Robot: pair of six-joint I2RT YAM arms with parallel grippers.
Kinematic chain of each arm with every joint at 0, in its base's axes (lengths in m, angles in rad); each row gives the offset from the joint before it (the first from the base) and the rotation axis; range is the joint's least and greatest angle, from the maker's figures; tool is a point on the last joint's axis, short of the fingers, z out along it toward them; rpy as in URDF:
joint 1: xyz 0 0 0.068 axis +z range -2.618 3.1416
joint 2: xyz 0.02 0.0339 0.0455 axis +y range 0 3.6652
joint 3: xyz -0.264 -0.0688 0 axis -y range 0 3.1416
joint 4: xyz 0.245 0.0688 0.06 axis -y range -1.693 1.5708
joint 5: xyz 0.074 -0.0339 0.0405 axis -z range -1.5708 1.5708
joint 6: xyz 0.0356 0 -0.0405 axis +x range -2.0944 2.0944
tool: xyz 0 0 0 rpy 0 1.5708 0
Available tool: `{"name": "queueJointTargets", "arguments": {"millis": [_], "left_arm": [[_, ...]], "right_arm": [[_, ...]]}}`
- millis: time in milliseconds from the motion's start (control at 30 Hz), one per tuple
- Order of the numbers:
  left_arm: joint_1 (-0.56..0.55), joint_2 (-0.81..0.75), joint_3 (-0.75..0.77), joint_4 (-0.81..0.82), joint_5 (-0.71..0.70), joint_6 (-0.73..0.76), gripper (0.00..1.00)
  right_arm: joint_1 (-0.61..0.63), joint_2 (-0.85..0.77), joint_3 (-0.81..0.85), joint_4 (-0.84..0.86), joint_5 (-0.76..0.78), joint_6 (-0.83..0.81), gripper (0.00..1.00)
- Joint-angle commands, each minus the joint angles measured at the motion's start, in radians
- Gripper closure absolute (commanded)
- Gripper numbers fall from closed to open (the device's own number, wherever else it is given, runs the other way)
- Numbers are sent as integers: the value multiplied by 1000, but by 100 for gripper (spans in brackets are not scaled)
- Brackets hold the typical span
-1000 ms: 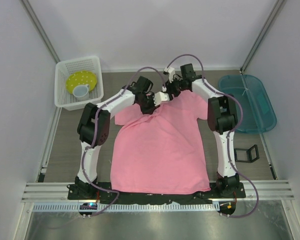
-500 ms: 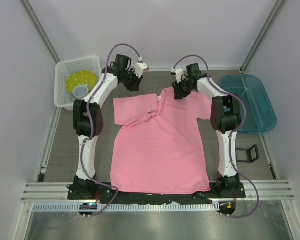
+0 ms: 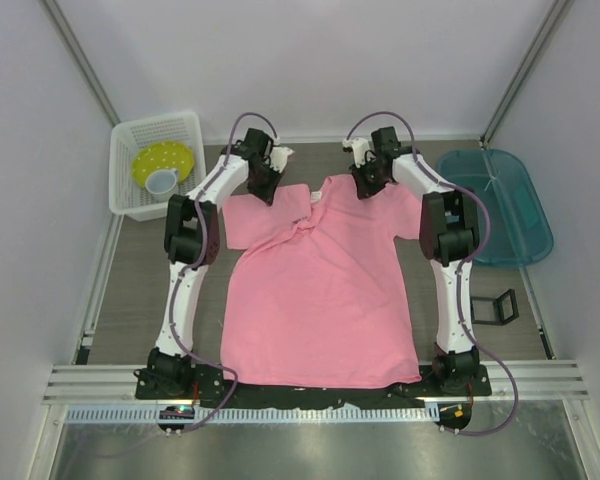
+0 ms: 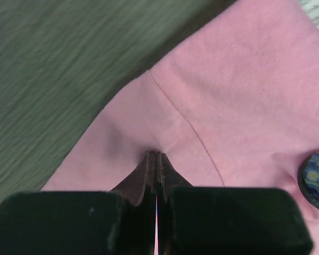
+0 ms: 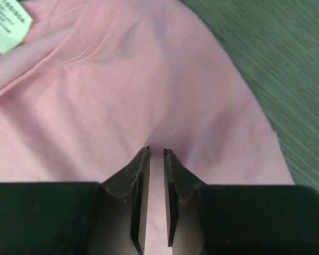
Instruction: Pin the brooch onto the clothing
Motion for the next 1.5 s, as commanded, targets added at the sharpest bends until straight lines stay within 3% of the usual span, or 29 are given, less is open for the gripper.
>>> {"name": "queueJointTargets", "arguments": {"millis": [0,100,367,467,567,700,767,1067,1467], "left_arm": [[46,37,22,-38,-273,-18,100],[77,70,63,-52,-364,-2,100],[97,64,80,11,-390,30,100],[97,41,77,26,-331,30,100],[100,-21,22,68,-215,36,99],[86,-91,-35,125,-73,19,92],[74,-82,-23,108,-54,16,86],[60,14,69,43,-135,-31,84],[89,29,52,48,-205,-73,75]], "right_arm": [[-12,47,84,-17,78,-1,79],[-23,79,113,-27,114,-6,79],[-29,126,203,-11,159,-3,78],[-31,133,254,-8,150,-2,72],[-31,99,266,-14,73,-9,59],[-26,39,236,-28,-13,-9,51],[-24,22,208,-51,-17,-10,50],[-50,27,130,-71,104,-27,51],[-95,108,170,-68,171,-76,51]]}}
